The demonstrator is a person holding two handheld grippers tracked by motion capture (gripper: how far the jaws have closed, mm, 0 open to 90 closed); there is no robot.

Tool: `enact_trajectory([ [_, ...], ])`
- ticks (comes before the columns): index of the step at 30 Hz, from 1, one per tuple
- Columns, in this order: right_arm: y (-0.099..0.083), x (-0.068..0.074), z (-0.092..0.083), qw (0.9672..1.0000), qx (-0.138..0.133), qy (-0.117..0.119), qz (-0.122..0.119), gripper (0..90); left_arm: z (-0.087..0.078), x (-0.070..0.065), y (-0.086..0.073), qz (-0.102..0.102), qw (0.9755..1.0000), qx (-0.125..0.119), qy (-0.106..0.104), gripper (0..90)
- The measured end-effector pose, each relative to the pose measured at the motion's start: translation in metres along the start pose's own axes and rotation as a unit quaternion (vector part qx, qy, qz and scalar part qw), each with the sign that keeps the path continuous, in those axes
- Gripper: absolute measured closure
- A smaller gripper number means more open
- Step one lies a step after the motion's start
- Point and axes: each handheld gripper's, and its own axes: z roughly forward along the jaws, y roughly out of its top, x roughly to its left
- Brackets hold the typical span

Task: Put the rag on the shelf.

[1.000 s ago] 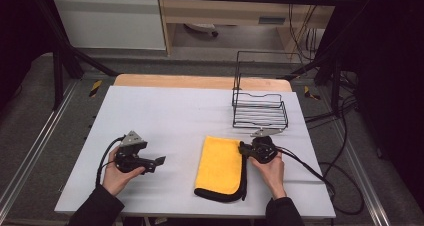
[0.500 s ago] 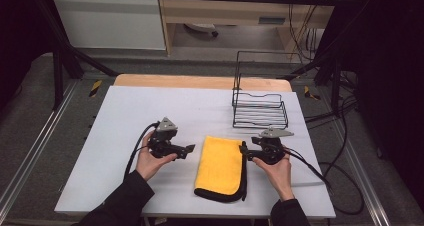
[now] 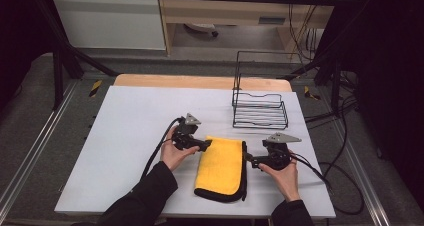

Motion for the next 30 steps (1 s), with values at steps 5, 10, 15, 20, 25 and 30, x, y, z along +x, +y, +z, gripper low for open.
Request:
enact_trajectory([
  [5,0.000,0.000,-0.001,1.0000,-0.005,0.002,0.002,5.3,0.012,0.006,0.000,-0.014,0.9998,0.011,-0.003,31.9],
  [10,0.000,0.000,-0.001,1.0000,-0.001,0.004,0.004,5.1,0.020,0.008,-0.003,-0.024,0.9995,0.020,-0.009,41.6],
  [15,0.000,0.001,0.000,1.0000,0.004,0.006,0.007,6.1,0.025,0.009,-0.004,-0.034,0.9988,0.025,-0.026,52.0],
  [20,0.000,0.000,0.001,0.9998,0.010,0.004,0.016,7.9,0.025,0.009,-0.005,-0.036,0.9983,0.028,-0.036,59.2],
  [25,0.003,-0.001,0.007,0.9996,0.008,0.003,0.027,8.4,0.025,0.003,-0.005,-0.028,0.9985,0.031,-0.036,69.8],
  [30,0.009,-0.001,0.020,0.9994,0.008,0.000,0.034,10.2,0.025,-0.002,-0.005,-0.019,0.9988,0.029,-0.033,76.0],
])
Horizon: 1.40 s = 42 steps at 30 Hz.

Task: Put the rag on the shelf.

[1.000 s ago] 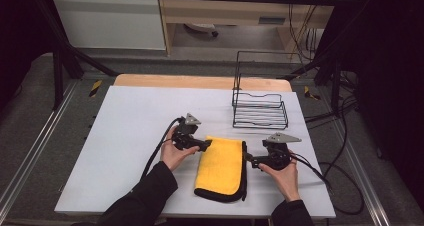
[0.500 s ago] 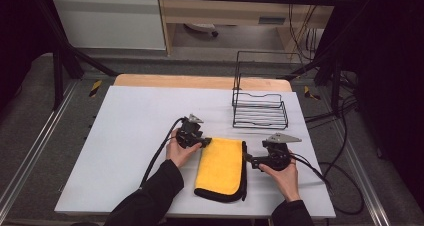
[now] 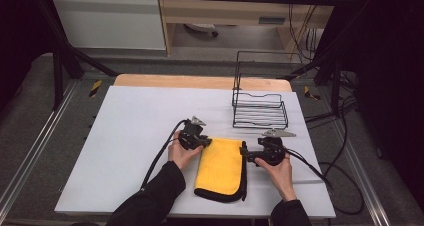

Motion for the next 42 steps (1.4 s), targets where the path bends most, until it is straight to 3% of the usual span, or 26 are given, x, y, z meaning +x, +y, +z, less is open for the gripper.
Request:
enact_trajectory([
  [6,0.004,0.001,0.015,0.9996,0.021,-0.016,0.004,15.5,0.001,-0.005,-0.001,0.016,0.9998,-0.002,0.009,79.8],
  [11,0.004,0.000,0.021,0.9993,0.032,-0.012,0.014,35.0,0.002,-0.007,-0.002,0.023,0.9996,-0.006,0.015,80.1],
  [15,0.002,0.001,0.023,0.9985,0.052,-0.014,0.012,45.5,0.002,-0.010,-0.003,0.038,0.9989,-0.006,0.026,80.3],
  [21,0.001,0.005,0.025,0.9980,0.058,0.003,0.025,60.1,0.002,-0.007,-0.003,0.038,0.9991,-0.007,0.018,80.3],
  [28,0.001,0.006,0.026,0.9966,0.066,0.018,0.046,74.4,0.002,-0.005,-0.003,0.030,0.9995,-0.007,0.009,80.2],
  [33,0.001,0.006,0.025,0.9960,0.067,0.022,0.055,77.0,0.001,0.004,-0.004,-0.005,0.9997,-0.012,-0.022,82.1],
  [36,0.002,0.006,0.024,0.9960,0.065,0.023,0.056,77.5,-0.002,0.007,-0.003,-0.015,0.9993,-0.014,-0.030,83.5],
  [42,0.007,0.008,0.014,0.9972,0.043,0.029,0.053,77.7,-0.019,0.008,-0.004,-0.023,0.9977,-0.048,-0.042,84.3],
])
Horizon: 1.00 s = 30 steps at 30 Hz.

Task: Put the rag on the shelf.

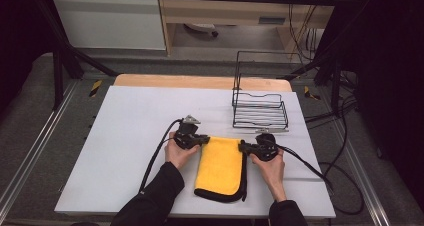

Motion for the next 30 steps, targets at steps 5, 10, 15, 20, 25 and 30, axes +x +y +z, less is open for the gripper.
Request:
enact_trajectory([
  [5,0.005,0.009,-0.007,0.9996,-0.018,0.004,-0.021,77.6,-0.014,-0.004,0.002,0.013,0.9998,-0.014,-0.002,84.3],
  [10,0.006,0.012,-0.015,0.9990,-0.035,0.013,-0.025,77.5,-0.025,-0.009,0.003,0.023,0.9993,-0.029,-0.004,84.3],
  [15,0.010,0.020,-0.022,0.9980,-0.048,0.014,-0.038,77.5,-0.034,-0.013,0.004,0.033,0.9987,-0.040,-0.001,84.3],
  [20,0.012,0.025,-0.028,0.9968,-0.063,0.017,-0.046,77.5,-0.045,-0.016,0.006,0.037,0.9978,-0.055,-0.003,84.3],
  [25,0.016,0.031,-0.034,0.9953,-0.074,0.016,-0.060,77.6,-0.054,-0.021,0.007,0.045,0.9969,-0.065,0.003,84.3],
  [30,0.018,0.037,-0.040,0.9940,-0.083,0.017,-0.069,77.6,-0.064,-0.025,0.009,0.050,0.9957,-0.078,0.002,84.3],
])
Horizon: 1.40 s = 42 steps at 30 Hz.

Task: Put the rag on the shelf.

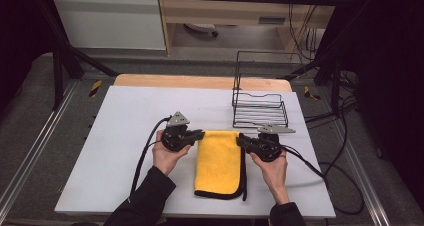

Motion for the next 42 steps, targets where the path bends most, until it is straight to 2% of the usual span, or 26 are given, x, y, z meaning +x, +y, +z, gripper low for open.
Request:
enact_trajectory([
  [10,0.008,0.007,-0.010,0.9998,-0.017,0.001,-0.015,77.8,-0.015,-0.007,0.009,0.003,0.9998,-0.022,-0.002,84.4],
  [21,0.020,0.014,-0.030,0.9983,-0.046,-0.011,-0.034,77.9,-0.029,-0.020,0.026,0.023,0.9985,-0.049,0.000,84.4],
  [27,0.033,0.020,-0.045,0.9963,-0.065,-0.022,-0.051,78.0,-0.036,-0.028,0.039,0.036,0.9965,-0.076,0.004,84.4],
  [42,0.060,0.027,-0.071,0.9884,-0.116,-0.051,-0.083,78.2,-0.048,-0.040,0.069,0.056,0.9890,-0.136,0.016,84.4],
])
